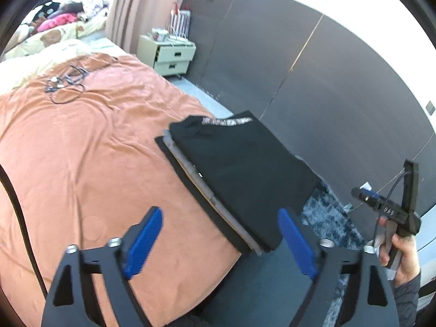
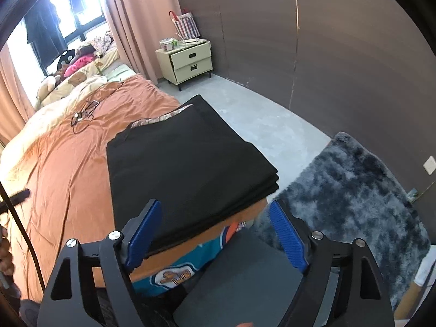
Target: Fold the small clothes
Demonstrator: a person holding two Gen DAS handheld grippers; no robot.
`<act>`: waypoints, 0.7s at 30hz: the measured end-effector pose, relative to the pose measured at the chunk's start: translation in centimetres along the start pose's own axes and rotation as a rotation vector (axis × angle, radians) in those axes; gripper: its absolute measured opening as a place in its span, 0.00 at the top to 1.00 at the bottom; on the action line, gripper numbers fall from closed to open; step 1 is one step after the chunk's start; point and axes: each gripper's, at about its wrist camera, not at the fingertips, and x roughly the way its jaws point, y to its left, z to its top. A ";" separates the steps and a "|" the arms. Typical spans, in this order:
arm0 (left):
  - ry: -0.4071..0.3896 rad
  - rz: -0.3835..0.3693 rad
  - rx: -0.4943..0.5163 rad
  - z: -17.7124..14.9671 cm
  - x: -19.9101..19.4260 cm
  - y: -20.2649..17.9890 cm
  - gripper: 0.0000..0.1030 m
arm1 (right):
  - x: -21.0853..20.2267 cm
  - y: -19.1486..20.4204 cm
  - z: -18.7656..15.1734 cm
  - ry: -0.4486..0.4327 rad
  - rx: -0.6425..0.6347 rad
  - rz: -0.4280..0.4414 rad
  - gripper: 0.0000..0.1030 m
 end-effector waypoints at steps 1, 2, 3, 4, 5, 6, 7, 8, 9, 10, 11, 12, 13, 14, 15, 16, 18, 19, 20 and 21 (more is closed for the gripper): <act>-0.011 0.009 -0.004 -0.2 -0.9 0.2 0.03 | -0.5 0.4 -0.2 -0.005 -0.001 0.002 0.18; -0.023 0.014 -0.008 -0.4 -1.9 0.3 0.03 | -0.9 0.6 -0.5 -0.009 -0.001 0.008 0.13; -0.035 0.009 -0.009 -0.6 -2.9 0.4 0.02 | -1.3 0.7 -0.9 -0.012 -0.003 0.009 0.11; -0.043 0.004 -0.009 -0.8 -3.6 0.5 0.01 | -1.8 1.0 -1.3 -0.013 -0.009 0.005 0.06; -0.049 0.005 -0.006 -1.1 -4.4 0.7 0.01 | -2.1 1.3 -1.6 -0.010 -0.016 -0.003 0.01; -0.051 0.011 -0.001 -1.4 -5.2 0.8 0.01 | -2.7 1.4 -2.1 -0.009 -0.021 -0.008 0.00; -0.053 0.022 0.007 -1.7 -5.9 0.9 0.01 | -3.0 1.8 -1.9 -0.013 -0.020 -0.007 0.00; -0.057 0.027 0.012 -2.0 -6.7 0.9 0.01 | -3.6 1.9 -2.3 -0.022 -0.013 0.003 0.00; -0.067 0.028 0.015 -2.2 -7.6 1.0 0.01 | -3.9 2.2 -2.3 -0.029 -0.009 0.009 0.00; -0.079 0.024 0.011 -2.4 -8.5 1.1 0.01 | -4.4 2.3 -2.7 -0.037 -0.003 0.015 0.00; -0.088 0.020 0.004 -2.7 -9.2 1.3 0.01 | -4.8 2.4 -3.1 -0.042 0.001 0.019 0.00; -0.093 0.015 -0.002 -3.0 -10.0 1.4 0.01 | -5.3 2.8 -3.6 -0.046 0.005 0.023 0.00; -0.094 0.015 -0.005 -3.4 -10.8 1.6 0.01 | -5.8 3.1 -4.1 -0.050 0.008 0.031 0.00; -0.094 0.016 -0.003 -3.8 -11.4 1.7 0.01 | -6.1 3.4 -4.7 -0.053 0.012 0.036 0.00; -0.094 0.020 0.005 -4.2 -12.1 1.8 0.01 | -6.5 3.6 -5.2 -0.055 0.014 0.042 0.00; -0.097 0.029 0.014 -4.6 -12.8 1.9 0.01 | -7.0 4.1 -5.9 -0.057 0.009 0.047 0.00; -0.104 0.042 0.026 -5.5 -14.3 2.1 0.01 | -7.7 4.5 -6.7 -0.061 -0.002 0.047 0.00; -0.106 0.033 0.024 -6.0 -15.1 2.2 0.01 | -8.3 4.7 -7.1 -0.066 -0.004 0.045 0.00; -0.109 0.026 0.020 -6.4 -16.0 2.4 0.01 | -8.7 4.9 -7.4 -0.070 -0.002 0.046 0.00; -0.115 0.028 0.021 -6.9 -16.9 2.5 0.01 | -9.3 5.0 -7.8 -0.076 -0.001 0.051 0.00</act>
